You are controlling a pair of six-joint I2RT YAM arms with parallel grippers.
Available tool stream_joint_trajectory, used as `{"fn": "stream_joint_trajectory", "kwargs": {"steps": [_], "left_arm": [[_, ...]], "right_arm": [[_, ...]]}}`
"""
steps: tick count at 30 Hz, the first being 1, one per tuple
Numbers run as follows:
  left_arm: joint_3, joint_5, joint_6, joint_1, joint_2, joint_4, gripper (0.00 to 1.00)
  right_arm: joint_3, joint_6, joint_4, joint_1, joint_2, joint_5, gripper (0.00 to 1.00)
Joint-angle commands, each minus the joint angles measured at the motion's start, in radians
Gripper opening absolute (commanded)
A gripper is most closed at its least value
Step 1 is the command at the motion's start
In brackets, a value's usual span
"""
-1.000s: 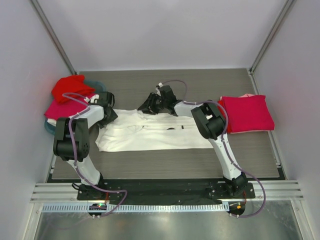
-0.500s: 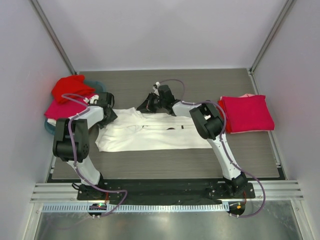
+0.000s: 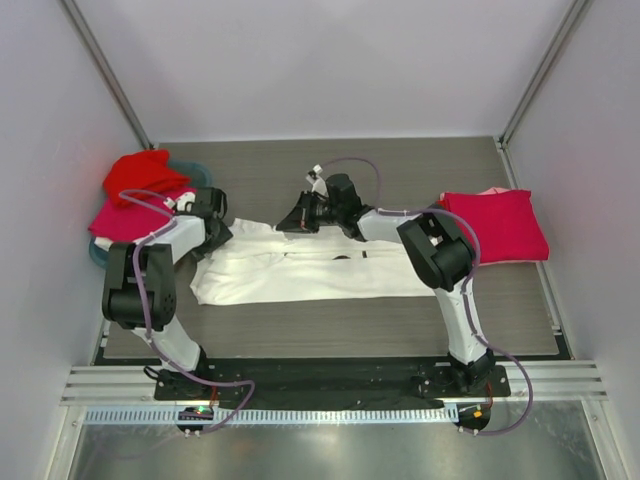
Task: Fold and stack the t-shirts
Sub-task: Fold the tshirt
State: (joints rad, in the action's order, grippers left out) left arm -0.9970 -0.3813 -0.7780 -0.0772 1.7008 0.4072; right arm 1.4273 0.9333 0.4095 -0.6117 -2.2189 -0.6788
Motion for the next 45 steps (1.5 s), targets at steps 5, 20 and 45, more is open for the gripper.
{"fn": "stream_joint_trajectory", "kwargs": {"steps": [5,20,45], "left_arm": [[0.050,-0.024,-0.029,0.013,-0.231,0.042,0.69],[0.070,0.136,-0.015,0.013,-0.346,0.101,0.73],[-0.187,0.071,-0.076,0.011,0.009,0.078,0.67]], "right_arm": [[-0.132,-0.057,0.074,-0.010,0.108,-0.064,0.01],[-0.292,-0.157,-0.001,-0.089,0.220,-0.076,0.04],[0.095,-0.215,-0.251,-0.108,0.075,0.134,0.63]]}}
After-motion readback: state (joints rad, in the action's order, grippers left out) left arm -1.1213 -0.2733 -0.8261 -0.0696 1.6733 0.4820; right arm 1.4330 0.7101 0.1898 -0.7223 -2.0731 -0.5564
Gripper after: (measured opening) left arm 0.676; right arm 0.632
